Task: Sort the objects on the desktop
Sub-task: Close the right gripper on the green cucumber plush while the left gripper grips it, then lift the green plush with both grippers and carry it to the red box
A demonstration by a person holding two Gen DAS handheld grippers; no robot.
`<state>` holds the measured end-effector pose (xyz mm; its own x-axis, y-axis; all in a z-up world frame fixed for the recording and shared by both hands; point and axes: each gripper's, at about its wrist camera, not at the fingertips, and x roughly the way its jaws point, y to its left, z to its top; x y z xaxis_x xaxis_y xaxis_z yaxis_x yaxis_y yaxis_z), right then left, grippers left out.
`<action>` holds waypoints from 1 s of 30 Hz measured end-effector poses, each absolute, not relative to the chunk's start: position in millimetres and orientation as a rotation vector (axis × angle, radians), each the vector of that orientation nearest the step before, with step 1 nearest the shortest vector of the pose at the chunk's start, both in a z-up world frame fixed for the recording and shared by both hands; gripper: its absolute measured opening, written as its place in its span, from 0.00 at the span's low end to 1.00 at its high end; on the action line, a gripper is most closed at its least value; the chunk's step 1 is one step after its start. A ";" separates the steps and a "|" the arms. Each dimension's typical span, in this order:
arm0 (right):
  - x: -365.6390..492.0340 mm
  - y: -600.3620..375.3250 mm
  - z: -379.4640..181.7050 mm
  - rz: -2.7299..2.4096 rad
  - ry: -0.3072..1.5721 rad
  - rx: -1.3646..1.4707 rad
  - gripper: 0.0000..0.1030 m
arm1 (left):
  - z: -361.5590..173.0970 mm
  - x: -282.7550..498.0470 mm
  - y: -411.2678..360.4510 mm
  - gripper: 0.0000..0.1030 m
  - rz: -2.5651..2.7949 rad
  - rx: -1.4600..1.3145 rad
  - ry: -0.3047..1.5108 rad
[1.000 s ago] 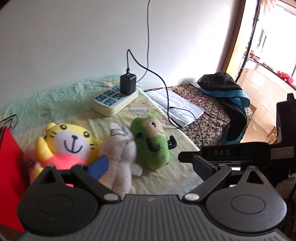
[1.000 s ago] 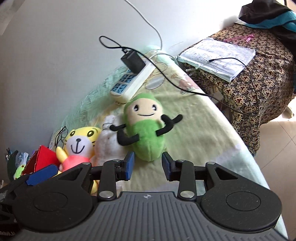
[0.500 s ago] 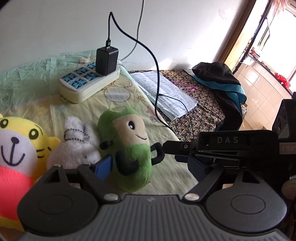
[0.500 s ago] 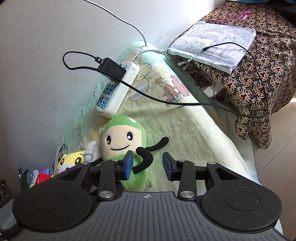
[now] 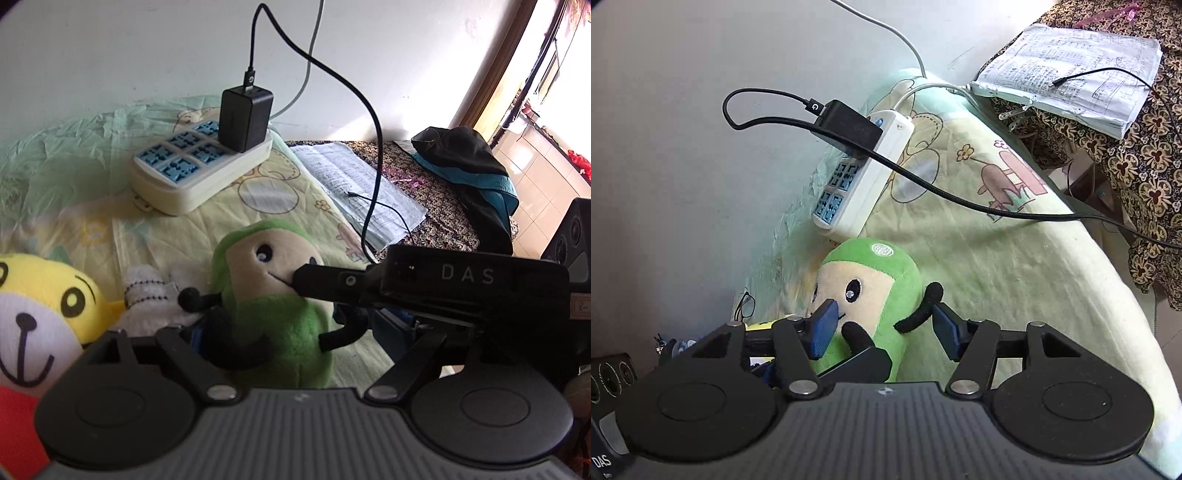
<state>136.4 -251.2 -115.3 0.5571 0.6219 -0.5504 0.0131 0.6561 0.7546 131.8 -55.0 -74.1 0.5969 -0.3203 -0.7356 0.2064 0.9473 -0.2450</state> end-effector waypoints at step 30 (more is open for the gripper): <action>-13.4 -211.1 -85.6 0.572 1.099 0.569 0.40 | -48.2 -44.0 -36.3 0.81 -0.400 -0.123 0.934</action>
